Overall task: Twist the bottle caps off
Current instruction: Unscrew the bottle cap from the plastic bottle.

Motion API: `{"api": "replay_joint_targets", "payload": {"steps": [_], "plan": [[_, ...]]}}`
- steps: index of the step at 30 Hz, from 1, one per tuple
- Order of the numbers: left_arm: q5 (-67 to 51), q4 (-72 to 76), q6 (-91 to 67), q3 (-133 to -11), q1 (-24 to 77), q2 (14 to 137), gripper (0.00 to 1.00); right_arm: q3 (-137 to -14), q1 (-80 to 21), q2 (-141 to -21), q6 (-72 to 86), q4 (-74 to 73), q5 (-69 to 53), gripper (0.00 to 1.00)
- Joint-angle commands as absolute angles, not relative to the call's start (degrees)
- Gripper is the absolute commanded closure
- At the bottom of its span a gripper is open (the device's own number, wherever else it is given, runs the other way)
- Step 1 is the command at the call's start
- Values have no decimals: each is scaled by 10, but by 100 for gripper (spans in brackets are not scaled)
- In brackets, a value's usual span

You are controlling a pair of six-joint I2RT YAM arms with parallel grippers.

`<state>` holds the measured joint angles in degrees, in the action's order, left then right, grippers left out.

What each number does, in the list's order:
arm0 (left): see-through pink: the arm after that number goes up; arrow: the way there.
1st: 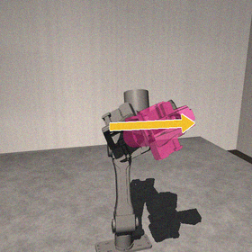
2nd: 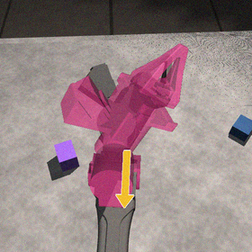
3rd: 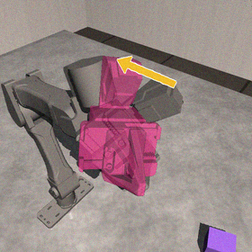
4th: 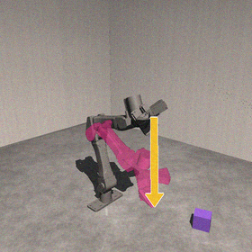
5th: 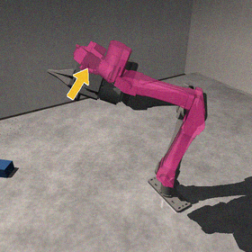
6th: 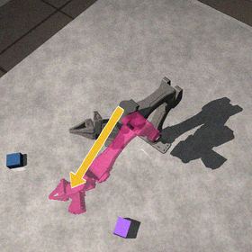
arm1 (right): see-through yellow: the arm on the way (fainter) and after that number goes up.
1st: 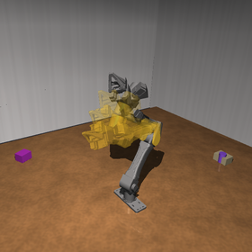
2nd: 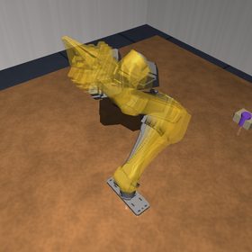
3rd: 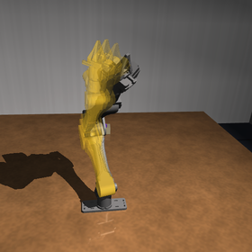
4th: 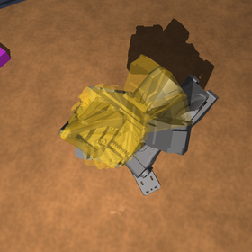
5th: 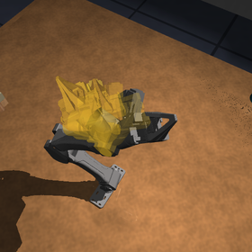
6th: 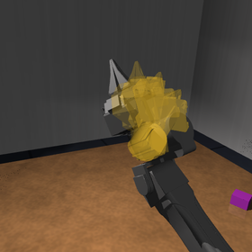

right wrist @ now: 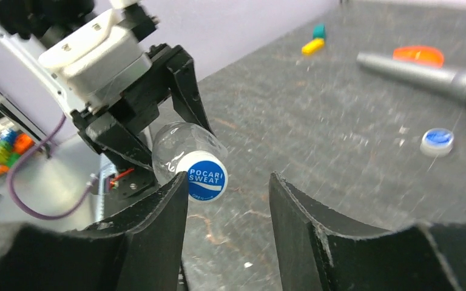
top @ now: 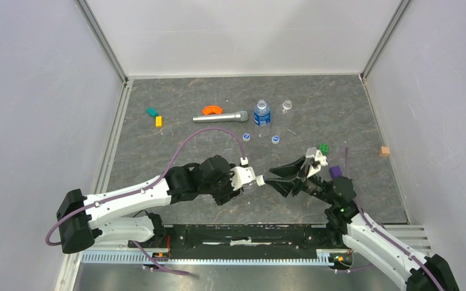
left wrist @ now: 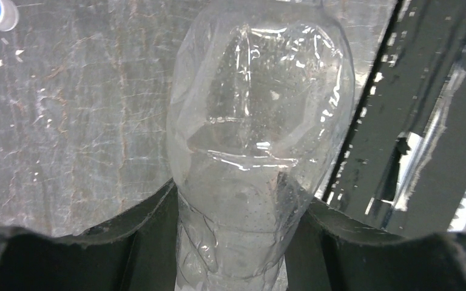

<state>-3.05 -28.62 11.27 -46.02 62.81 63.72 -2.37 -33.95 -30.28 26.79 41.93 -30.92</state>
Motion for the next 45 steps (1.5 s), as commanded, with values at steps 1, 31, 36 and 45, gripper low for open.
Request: {"api": "replay_joint_targets", "payload": {"steps": [1, 31, 36, 45], "plan": [[21, -266, 107, -469, 628, 643, 76, -97, -339, -362, 393, 362, -298, 44], [22, -266, 102, -469, 629, 647, 76, -94, -339, -476, 490, 468, -357, 50], [18, -266, 102, -470, 629, 647, 76, -88, -339, -482, 486, 466, -340, 50], [21, -266, 101, -469, 629, 653, 76, -87, -339, -495, 480, 478, -346, 61]]}}
